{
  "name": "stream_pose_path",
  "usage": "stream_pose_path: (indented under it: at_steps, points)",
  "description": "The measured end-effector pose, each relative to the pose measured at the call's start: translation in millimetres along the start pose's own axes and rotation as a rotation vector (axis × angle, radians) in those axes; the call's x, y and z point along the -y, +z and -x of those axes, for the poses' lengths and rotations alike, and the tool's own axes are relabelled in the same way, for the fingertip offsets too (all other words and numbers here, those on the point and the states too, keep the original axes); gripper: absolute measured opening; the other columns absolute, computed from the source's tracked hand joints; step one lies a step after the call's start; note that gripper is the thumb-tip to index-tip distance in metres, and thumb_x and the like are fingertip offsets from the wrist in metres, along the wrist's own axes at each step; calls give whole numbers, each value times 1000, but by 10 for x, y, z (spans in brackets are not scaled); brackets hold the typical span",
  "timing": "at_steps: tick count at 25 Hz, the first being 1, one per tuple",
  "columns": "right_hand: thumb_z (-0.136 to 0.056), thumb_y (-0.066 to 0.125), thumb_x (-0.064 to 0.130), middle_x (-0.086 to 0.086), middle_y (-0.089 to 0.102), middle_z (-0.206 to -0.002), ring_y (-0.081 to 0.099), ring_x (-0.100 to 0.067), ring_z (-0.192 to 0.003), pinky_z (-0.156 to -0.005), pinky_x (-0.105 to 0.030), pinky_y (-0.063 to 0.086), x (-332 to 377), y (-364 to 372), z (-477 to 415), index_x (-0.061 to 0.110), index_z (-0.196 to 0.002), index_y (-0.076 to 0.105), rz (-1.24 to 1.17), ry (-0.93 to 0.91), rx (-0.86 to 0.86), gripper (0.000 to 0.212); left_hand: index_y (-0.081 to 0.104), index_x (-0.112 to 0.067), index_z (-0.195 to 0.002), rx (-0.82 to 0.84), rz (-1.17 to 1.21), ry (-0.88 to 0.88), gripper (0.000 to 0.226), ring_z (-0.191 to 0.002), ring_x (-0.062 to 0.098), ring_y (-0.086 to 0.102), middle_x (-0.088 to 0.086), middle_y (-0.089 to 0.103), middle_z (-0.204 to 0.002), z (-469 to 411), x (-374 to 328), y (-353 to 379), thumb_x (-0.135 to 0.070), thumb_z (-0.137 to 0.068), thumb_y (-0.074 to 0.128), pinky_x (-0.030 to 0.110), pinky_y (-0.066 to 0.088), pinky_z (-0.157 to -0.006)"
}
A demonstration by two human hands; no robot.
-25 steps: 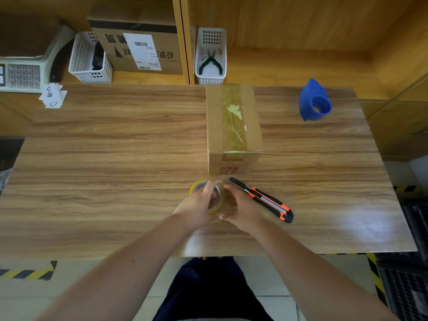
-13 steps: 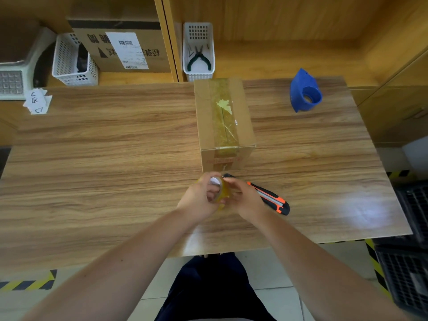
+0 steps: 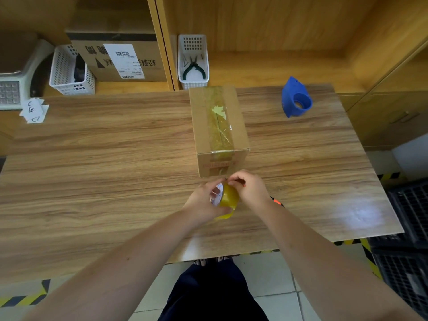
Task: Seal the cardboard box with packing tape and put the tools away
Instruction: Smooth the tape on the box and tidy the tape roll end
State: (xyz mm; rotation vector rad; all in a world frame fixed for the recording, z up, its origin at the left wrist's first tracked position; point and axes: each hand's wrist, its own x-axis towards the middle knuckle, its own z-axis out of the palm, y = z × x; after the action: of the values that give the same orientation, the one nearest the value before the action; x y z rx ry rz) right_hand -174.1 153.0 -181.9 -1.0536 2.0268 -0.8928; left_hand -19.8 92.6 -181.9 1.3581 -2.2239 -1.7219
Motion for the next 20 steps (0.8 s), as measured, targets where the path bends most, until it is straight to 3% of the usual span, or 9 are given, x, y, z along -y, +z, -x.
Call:
stream_pose_path:
  at_steps: [3, 6, 9, 12, 15, 18, 20]
  points:
    - [-84, 65, 4, 3, 63, -86, 57, -15, -83, -76, -25, 42, 67, -56, -35, 11, -83, 71, 66, -32, 56, 10, 39, -36, -143, 35, -243, 86, 97, -137, 18, 37, 1, 38, -146, -35, -18, -81, -29, -58, 87, 30, 37, -106]
    - [-86, 63, 6, 7, 62, -86, 57, -10, -82, -73, -23, 42, 191, -171, -19, 18, -79, 69, 74, -71, 93, 15, 30, -35, -143, 108, -256, 126, 105, -146, 18, 26, -2, 23, -161, 2, -101, -156, -30, -57, 89, 34, 32, -112]
    - [-86, 63, 7, 9, 59, -86, 57, -10, -82, -77, -24, 44, 343, -284, -21, 16, -80, 69, 169, -167, 130, 12, 22, -34, -140, 120, -315, 100, 104, -123, 21, 52, -1, 47, -141, 64, -254, -176, -42, -57, 86, 36, 48, -96]
    - [-86, 60, 3, 6, 57, -87, 55, -12, -84, -80, -28, 43, 486, -406, -12, 11, -82, 67, 196, -246, 58, 12, 23, -38, -134, 97, -366, 135, 100, -111, 19, 59, -6, 57, -125, 102, -490, -265, -58, -53, 79, 38, 51, -91]
    - [-88, 55, 1, 6, 53, -87, 52, -10, -82, -77, -26, 42, 695, -597, -20, 10, -83, 65, 246, -315, 41, 14, 32, -36, -128, 98, -335, 154, 85, -103, 18, 62, -4, 63, -113, 75, -671, -375, -60, -58, 75, 37, 52, -86]
    - [-90, 54, 1, 7, 52, -85, 53, -6, -77, -75, -22, 43, 1044, -821, -26, 10, -83, 65, 278, -422, 40, 16, 46, -27, -130, 167, -221, -19, 80, -101, 24, 64, 2, 66, -111, 29, -636, -407, -66, -63, 67, 35, 52, -81]
    - [-90, 56, 2, 11, 52, -84, 54, -2, -78, -76, -18, 42, 1275, -930, -25, 12, -83, 67, 279, -478, 86, 16, 57, -17, -119, 240, -59, -143, 70, -96, 30, 70, 9, 69, -102, 10, -595, -423, -66, -69, 59, 41, 55, -86]
